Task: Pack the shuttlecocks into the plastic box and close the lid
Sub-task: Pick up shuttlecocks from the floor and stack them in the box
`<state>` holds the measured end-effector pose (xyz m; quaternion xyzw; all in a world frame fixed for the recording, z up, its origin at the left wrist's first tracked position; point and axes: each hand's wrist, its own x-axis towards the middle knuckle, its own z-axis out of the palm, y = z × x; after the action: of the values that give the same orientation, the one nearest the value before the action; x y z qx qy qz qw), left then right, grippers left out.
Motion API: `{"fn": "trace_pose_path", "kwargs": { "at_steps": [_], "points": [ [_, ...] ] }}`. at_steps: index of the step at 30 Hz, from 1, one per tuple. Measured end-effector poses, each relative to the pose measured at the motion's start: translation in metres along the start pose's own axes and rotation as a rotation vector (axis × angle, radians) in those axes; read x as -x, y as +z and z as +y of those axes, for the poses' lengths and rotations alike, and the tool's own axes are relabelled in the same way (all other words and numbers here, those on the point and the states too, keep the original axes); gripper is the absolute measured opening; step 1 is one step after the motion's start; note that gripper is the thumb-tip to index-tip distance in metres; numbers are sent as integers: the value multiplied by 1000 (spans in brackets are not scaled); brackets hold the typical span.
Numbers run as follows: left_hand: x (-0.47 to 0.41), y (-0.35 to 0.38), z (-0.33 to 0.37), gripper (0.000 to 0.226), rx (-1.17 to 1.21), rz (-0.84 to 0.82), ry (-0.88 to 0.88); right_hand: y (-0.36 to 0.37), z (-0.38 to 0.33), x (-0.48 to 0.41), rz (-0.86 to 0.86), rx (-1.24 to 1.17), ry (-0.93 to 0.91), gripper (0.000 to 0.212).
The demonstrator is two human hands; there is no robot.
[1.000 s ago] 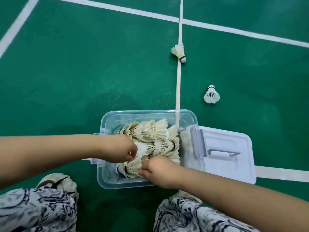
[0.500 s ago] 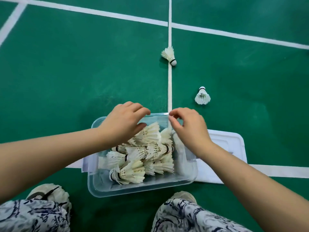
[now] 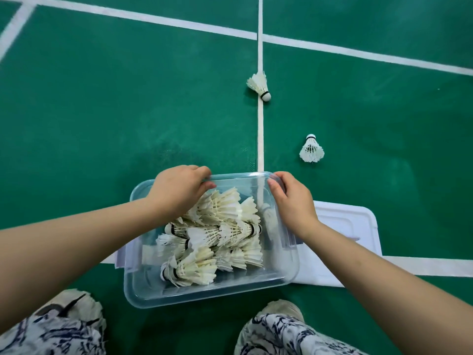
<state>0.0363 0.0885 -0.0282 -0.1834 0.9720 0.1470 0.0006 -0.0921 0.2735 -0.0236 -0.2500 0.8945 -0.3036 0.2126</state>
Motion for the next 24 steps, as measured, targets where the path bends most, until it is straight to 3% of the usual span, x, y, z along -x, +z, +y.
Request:
{"fn": "trace_pose_path", "kwargs": {
  "at_steps": [15, 20, 24],
  "points": [
    [4, -29, -78, 34, -94, 8, -27, 54, -59, -25, -75, 13, -66, 24],
    [5, -29, -75, 34, -151, -29, -8, 46, -59, -24, -165, -14, -94, 37],
    [3, -31, -61, 53, -202, -3, 91, 37, -46, -16, -99, -113, -63, 42]
  ]
}}
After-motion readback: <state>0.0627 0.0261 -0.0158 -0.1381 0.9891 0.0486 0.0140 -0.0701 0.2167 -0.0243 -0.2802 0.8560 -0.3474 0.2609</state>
